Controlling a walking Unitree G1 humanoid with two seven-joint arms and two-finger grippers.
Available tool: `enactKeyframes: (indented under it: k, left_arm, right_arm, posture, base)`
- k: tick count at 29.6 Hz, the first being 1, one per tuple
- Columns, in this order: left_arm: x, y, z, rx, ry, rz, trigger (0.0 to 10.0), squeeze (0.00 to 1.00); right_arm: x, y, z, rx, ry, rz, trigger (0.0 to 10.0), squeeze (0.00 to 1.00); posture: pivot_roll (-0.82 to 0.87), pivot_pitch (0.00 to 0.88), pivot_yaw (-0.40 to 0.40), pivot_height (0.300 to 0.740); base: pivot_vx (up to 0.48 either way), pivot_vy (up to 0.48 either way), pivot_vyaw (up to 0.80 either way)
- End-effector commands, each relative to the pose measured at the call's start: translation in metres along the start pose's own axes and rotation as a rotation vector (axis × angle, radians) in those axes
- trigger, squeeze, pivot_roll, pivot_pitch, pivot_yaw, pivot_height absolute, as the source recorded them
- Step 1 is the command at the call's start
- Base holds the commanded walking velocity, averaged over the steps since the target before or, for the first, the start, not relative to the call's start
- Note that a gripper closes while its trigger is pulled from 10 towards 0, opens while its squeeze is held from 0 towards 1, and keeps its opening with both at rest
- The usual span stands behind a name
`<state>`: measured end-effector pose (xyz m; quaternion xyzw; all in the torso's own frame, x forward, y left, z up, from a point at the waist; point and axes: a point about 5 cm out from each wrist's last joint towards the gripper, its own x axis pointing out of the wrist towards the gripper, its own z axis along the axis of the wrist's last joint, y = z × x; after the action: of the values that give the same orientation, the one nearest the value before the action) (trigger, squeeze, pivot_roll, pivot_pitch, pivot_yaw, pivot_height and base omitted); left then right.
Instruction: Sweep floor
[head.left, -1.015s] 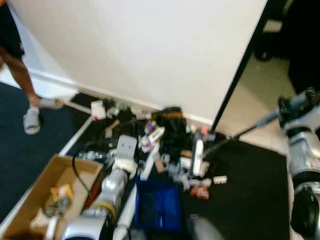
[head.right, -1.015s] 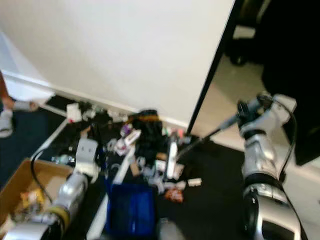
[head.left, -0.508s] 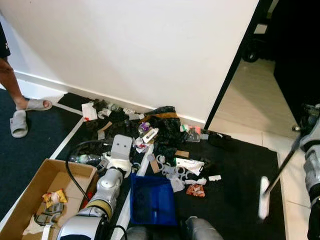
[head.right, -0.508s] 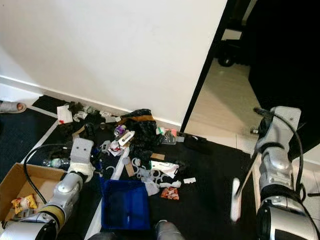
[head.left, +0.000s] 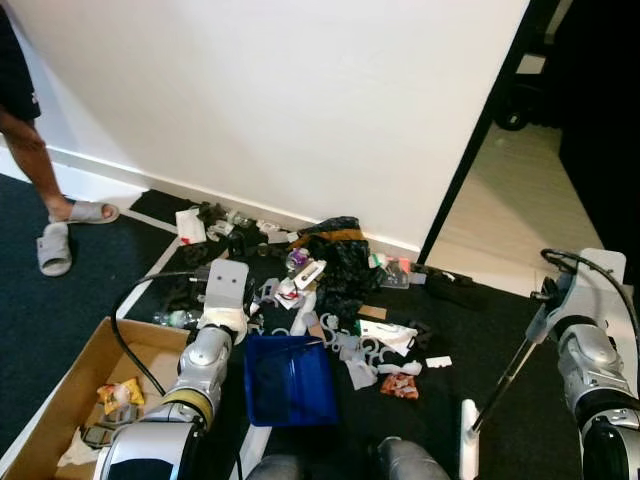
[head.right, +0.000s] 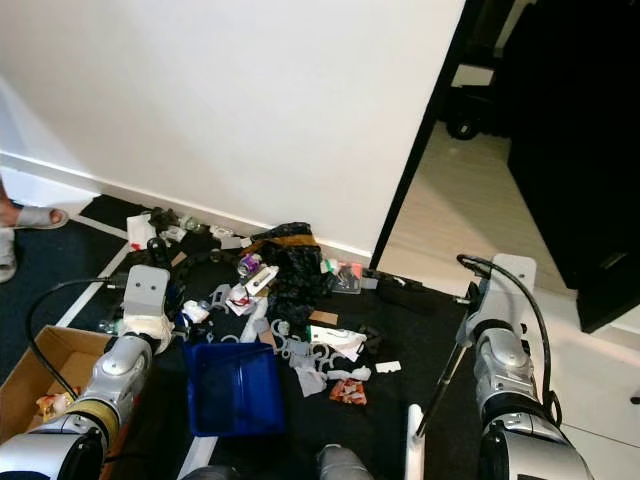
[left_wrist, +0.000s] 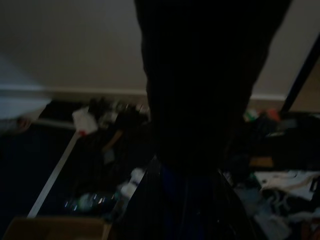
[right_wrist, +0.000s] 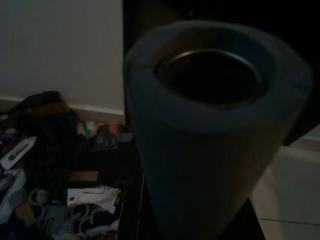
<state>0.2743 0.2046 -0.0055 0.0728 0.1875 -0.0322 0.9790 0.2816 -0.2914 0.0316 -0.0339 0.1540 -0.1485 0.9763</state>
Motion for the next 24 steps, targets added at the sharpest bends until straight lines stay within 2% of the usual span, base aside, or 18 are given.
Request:
enactKeyframes:
  k: [1, 8, 10, 13, 14, 19, 24]
  left_arm:
    - [0.0, 0.005, -0.002, -0.002, 0.024, 0.02, 10.0, 0.0]
    - [-0.004, 0.007, -0.012, -0.038, 0.076, 0.05, 10.0, 0.0]
    - [-0.007, 0.006, -0.019, -0.096, 0.104, 0.067, 10.0, 0.0]
    - [-0.007, 0.005, -0.021, -0.137, 0.112, 0.071, 10.0, 0.0]
    - [-0.006, 0.0, -0.019, -0.181, 0.1, 0.053, 10.0, 0.0]
    - [-0.001, -0.006, -0.01, -0.22, 0.057, 0.013, 10.0, 0.0]
    - [0.003, -0.007, -0.002, -0.221, 0.025, -0.015, 10.0, 0.0]
  right_arm:
    - [0.0, 0.003, 0.0, -0.037, -0.009, 0.014, 10.0, 0.0]
    - [0.001, 0.013, 0.002, -0.067, -0.018, 0.052, 10.0, 0.0]
    - [0.002, 0.015, 0.006, -0.073, -0.036, 0.065, 10.0, 0.0]
    - [0.003, 0.016, 0.009, -0.073, -0.047, 0.073, 10.0, 0.0]
    - [0.003, 0.017, 0.011, -0.076, -0.058, 0.08, 10.0, 0.0]
    - [0.004, 0.019, 0.015, -0.073, -0.073, 0.09, 10.0, 0.0]
    - [0.006, 0.024, 0.019, -0.069, -0.092, 0.105, 10.0, 0.0]
  posture:
    - [0.11, 0.044, -0.031, 0.74]
    - [0.09, 0.057, -0.039, 0.74]
    - [0.08, 0.066, -0.043, 0.74]
    - [0.07, 0.074, -0.045, 0.74]
    - [0.07, 0.077, -0.047, 0.74]
    - [0.07, 0.082, -0.046, 0.74]
    - [0.07, 0.081, -0.042, 0.74]
  base:
    - [0.0, 0.0, 0.0]
    - [0.0, 0.0, 0.0]
    - [0.0, 0.0, 0.0]
    - [0.0, 0.0, 0.0]
    - [0.0, 0.0, 0.0]
    - [0.0, 0.0, 0.0]
    - [0.0, 0.0, 0.0]
